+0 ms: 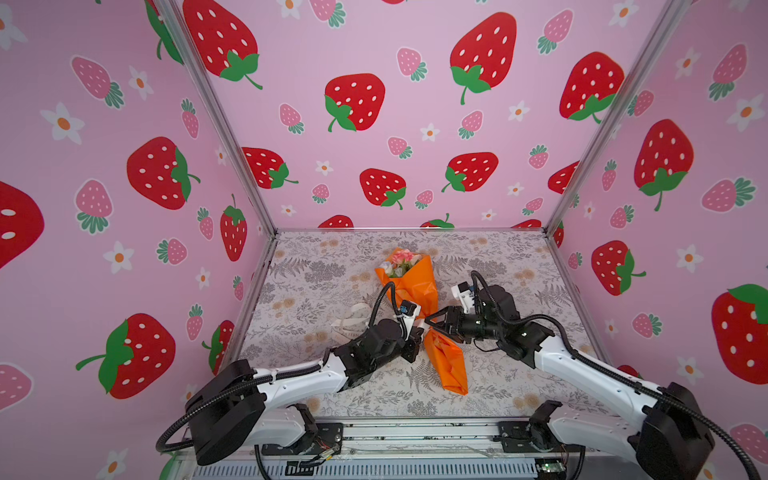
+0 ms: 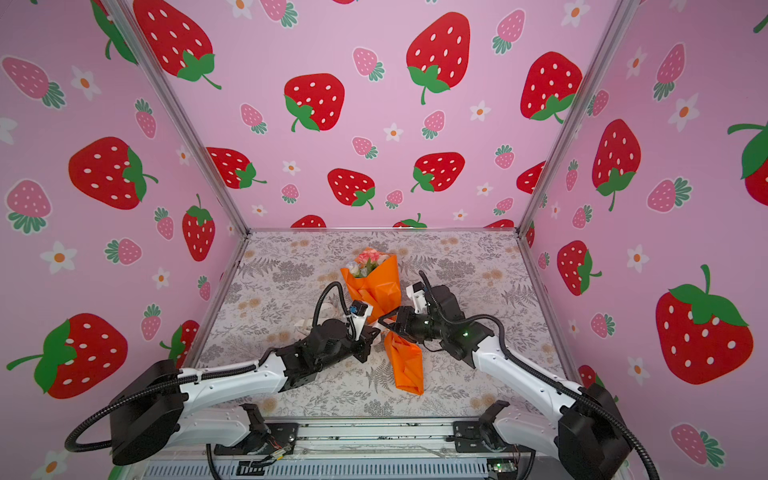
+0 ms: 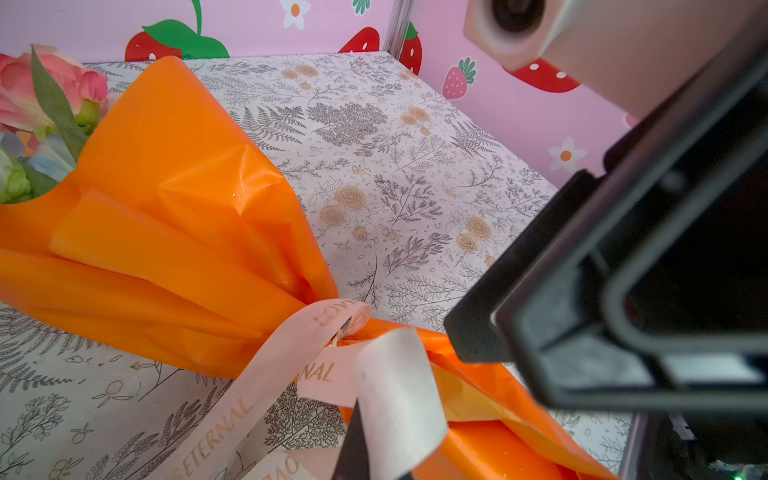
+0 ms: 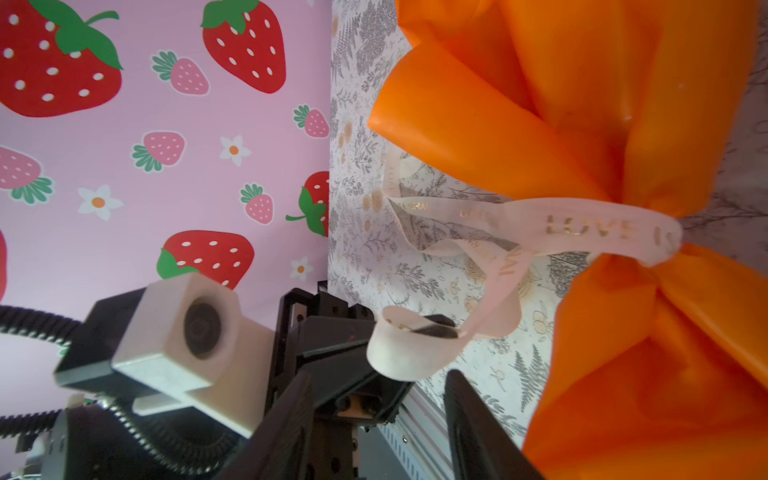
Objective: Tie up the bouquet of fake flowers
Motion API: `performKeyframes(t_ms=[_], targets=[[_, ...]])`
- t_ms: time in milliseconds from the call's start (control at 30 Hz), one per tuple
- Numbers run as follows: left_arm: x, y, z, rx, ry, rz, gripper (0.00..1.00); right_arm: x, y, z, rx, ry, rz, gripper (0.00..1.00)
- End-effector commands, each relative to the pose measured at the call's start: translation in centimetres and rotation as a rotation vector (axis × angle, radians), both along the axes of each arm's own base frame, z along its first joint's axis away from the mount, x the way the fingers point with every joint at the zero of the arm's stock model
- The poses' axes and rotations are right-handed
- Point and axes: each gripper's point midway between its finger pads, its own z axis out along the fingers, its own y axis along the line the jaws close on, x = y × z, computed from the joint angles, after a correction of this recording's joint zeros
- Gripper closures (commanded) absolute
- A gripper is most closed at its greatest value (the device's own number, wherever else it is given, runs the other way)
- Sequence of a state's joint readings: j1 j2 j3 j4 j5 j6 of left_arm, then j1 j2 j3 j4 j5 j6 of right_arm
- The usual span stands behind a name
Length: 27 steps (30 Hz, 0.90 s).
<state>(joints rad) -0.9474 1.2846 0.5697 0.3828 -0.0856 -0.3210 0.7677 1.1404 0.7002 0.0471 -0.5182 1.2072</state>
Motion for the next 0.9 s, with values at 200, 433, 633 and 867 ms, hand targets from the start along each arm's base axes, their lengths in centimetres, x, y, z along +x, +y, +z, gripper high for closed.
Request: performKeyframes(t_ms=[200,433,633,867], targets=[[0.5,-0.5,1.5,-0.026,-0.003,0.018,1.00,-0.4,0.5,-0.6,0.041,0.074,-0.091,0.39],[0.3,-0.7,1.4,-0.026,0.002,0.004,0.99,-0.9,2.4,-0.7,0.098,0.099,-0.047,0.37],[0.1,-0.9,1.4,-0.017,0.005,-0.015,0.98,1.0,2.6,0.2,0.111,0.046,-0.118,0.44],[-0.1,-0.5,0.6,0.023,0.015,-0.019,0.96,1.9,1.7,-0.3,0.068,-0.006,-0.158,0.81]])
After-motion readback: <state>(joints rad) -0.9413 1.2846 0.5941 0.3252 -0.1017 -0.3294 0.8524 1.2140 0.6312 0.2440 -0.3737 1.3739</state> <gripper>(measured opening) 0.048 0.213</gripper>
